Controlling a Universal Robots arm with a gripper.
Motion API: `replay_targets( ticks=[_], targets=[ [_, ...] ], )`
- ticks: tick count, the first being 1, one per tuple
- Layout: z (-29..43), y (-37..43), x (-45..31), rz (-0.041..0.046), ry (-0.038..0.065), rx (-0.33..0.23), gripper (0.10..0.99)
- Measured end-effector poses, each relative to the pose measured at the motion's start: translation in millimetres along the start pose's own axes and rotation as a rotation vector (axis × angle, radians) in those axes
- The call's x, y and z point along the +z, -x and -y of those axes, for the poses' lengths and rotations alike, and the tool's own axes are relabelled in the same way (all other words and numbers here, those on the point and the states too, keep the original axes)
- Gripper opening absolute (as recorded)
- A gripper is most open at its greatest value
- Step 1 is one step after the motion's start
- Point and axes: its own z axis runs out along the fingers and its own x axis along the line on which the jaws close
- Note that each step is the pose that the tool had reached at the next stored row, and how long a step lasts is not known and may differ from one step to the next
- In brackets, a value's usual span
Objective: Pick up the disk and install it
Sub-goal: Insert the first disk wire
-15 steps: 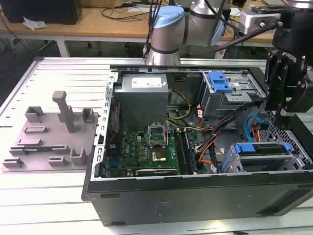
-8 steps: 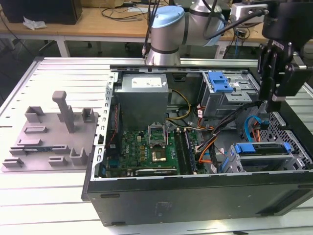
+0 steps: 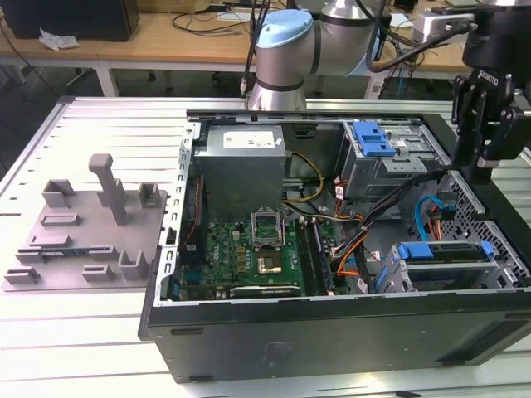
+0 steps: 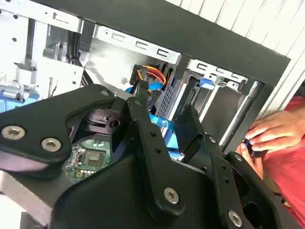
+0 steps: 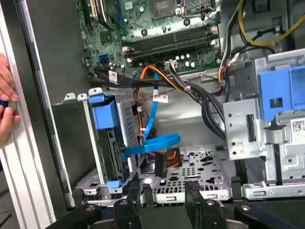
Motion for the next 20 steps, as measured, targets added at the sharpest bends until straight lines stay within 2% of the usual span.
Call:
replay_targets(
  ticks=[3, 4, 5, 6, 8, 9, 12, 20],
  targets=[
    [-0.3, 0.4, 2.0, -0.0109, 0.008, 0.043, 0.502],
    [-0.4, 0.5, 2.4, -0.0200, 0.010, 0.058, 0.502],
    [-0.4, 1.9, 2.7, -0.0486, 0.011, 0.059, 0.502],
    [-0.7, 4.1, 2.3, -0.0712, 0.014, 0.055, 0.502],
    [-1.6, 9.5, 1.5, -0.1045, 0.020, 0.049, 0.502],
    [-2.9, 17.0, 1.8, -0.1211, 0.022, 0.046, 0.502],
    [-4.3, 22.3, 6.4, -0.1304, 0.022, 0.045, 0.502],
    [-6.4, 25.7, 20.4, -0.1430, 0.029, 0.041, 0.486]
  ],
)
